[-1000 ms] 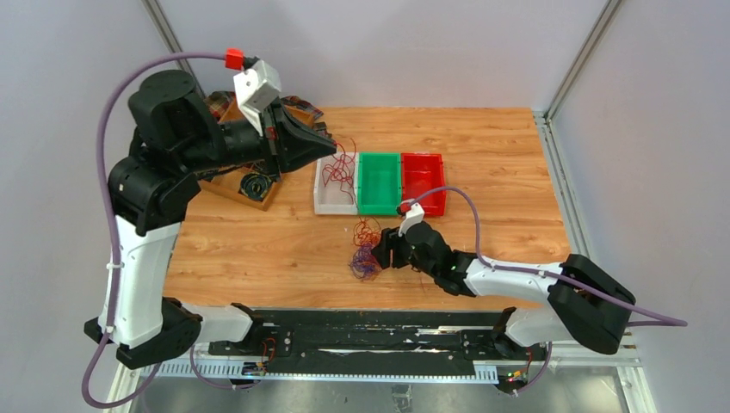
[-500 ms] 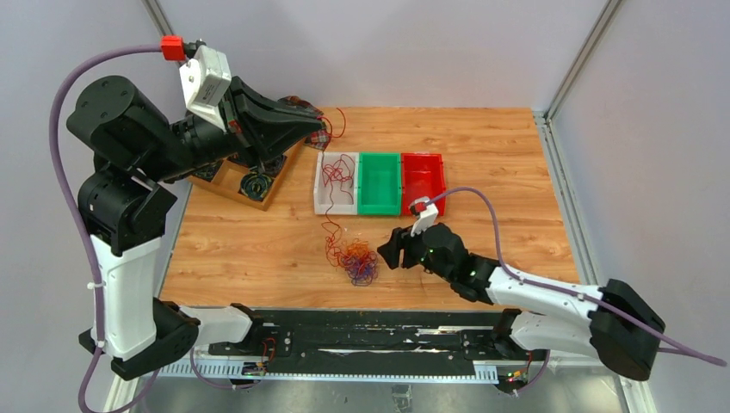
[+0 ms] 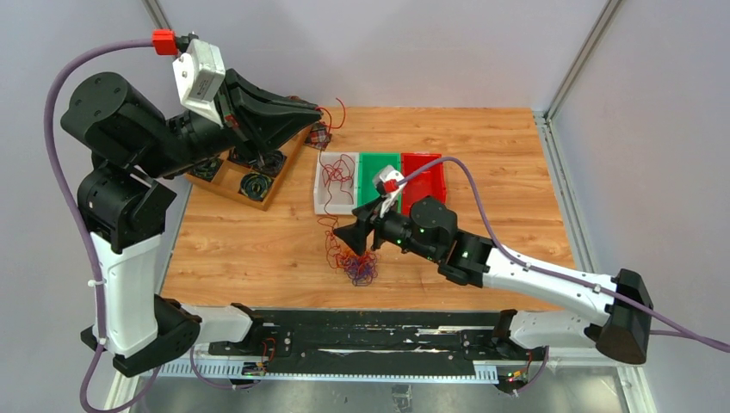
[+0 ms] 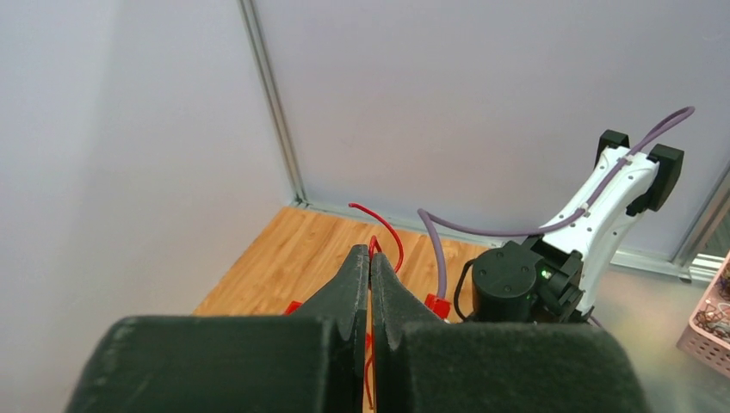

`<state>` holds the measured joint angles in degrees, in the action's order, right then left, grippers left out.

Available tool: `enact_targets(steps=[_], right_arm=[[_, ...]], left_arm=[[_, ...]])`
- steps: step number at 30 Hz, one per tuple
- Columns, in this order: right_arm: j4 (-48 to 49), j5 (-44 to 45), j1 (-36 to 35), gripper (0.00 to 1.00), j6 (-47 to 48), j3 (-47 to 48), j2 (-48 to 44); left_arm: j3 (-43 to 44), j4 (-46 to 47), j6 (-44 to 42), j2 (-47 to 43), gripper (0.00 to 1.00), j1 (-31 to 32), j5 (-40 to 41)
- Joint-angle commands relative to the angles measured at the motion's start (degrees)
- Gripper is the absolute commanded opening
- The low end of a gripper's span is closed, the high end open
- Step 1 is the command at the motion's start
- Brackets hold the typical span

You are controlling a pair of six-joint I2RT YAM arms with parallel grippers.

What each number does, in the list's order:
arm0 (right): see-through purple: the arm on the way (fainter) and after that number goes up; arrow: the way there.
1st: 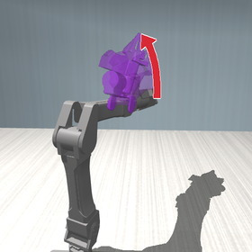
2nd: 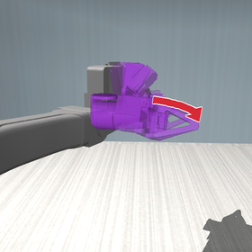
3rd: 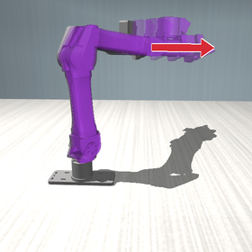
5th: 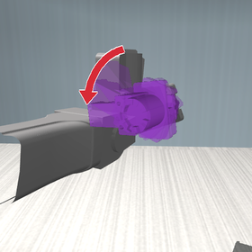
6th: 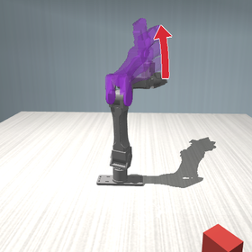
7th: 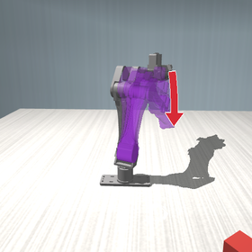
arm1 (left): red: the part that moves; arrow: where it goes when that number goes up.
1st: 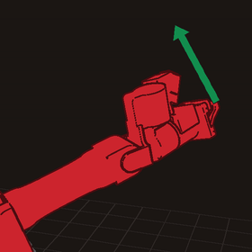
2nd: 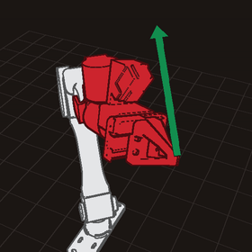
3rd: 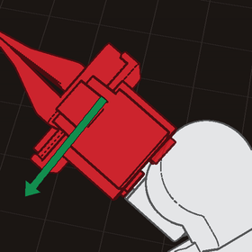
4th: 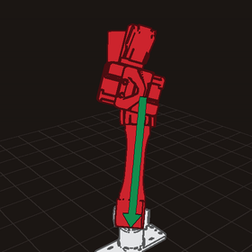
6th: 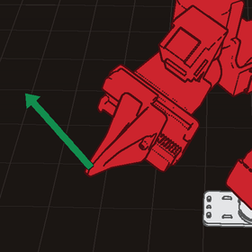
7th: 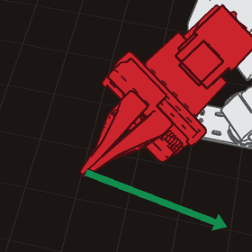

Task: Untangle the cables
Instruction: Untie the cable.

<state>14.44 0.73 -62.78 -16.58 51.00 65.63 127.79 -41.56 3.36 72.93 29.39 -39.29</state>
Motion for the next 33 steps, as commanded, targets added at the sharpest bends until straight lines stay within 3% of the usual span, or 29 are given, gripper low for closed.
enact_targets(steps=[1, 7, 14, 24, 29, 33], right_arm=[[0.6, 0.7, -1.0, 0.66, 3.3, 5.0, 3.9], [3.5, 3.3, -0.9, 0.62, 3.2, 7.7, 10.0], [7.0, 3.5, -0.9, 0.49, -0.4, 3.6, 15.0], [12.9, 7.1, -0.9, 0.45, -6.6, -8.4, 17.4], [13.3, 7.3, -0.9, 0.41, -8.1, -11.2, 17.0], [13.1, 6.4, -0.9, 0.44, -8.3, -12.5, 14.8]], left_arm=[[2.6, 2.4, -0.5, 0.4, 0.0, 0.2, 0.2], [3.2, 4.8, -0.2, -0.1, 0.0, 0.2, 0.5], [3.8, 10.7, -0.5, -1.4, 0.0, 0.2, 3.0], [2.9, 25.6, -2.2, -4.0, 0.0, 0.2, 15.7], [4.5, 26.4, -3.3, -3.8, 0.0, 0.2, 17.0], [5.0, 26.3, -4.6, -3.9, 0.0, 0.2, 16.5]])
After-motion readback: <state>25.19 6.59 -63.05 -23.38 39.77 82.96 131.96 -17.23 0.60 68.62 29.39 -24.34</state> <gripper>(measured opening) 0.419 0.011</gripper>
